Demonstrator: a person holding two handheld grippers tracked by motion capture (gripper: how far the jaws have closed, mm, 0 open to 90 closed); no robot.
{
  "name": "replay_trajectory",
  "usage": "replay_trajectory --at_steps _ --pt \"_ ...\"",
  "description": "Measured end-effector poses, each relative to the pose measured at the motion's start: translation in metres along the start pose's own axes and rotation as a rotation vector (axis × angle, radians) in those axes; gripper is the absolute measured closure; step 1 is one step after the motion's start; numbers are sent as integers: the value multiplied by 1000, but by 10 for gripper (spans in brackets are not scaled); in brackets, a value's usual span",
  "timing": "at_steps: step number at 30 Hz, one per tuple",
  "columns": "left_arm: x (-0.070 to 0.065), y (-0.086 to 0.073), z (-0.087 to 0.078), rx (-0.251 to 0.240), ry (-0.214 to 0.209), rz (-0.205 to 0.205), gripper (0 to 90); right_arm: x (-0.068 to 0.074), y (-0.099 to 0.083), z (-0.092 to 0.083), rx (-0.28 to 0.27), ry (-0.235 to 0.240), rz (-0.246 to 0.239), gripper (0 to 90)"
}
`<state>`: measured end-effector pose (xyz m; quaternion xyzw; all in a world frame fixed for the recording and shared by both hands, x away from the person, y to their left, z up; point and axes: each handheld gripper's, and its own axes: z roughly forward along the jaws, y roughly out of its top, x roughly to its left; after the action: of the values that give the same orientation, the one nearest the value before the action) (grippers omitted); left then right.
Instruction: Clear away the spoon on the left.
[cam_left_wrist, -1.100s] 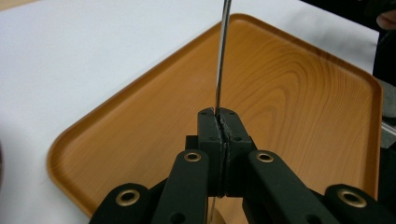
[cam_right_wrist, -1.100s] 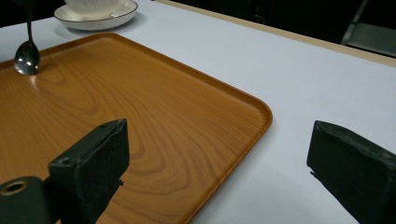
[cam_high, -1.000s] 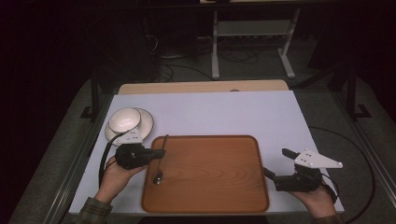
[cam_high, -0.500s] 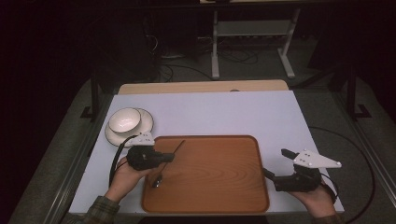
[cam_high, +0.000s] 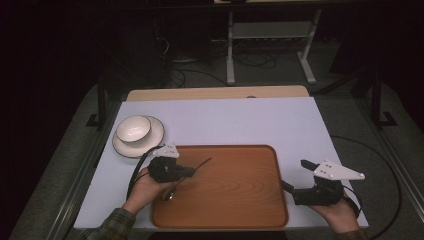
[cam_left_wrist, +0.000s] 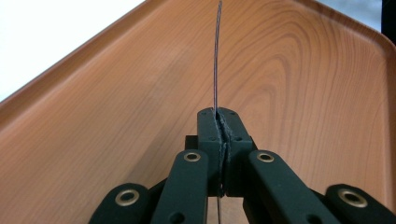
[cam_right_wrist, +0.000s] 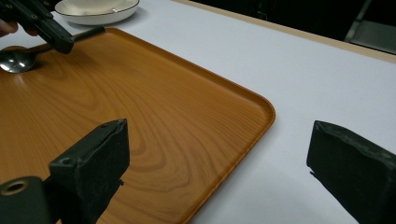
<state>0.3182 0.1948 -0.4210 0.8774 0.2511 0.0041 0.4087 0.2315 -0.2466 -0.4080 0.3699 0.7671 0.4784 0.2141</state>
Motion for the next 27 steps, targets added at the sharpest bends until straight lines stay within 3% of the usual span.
replay_trajectory --at_steps 13,27 --pt "-2 -2 22 107 3 27 870 0 0 1 3 1 -1 52" --pt "-3 -3 22 109 8 34 820 0 0 0 1 0 -1 52"
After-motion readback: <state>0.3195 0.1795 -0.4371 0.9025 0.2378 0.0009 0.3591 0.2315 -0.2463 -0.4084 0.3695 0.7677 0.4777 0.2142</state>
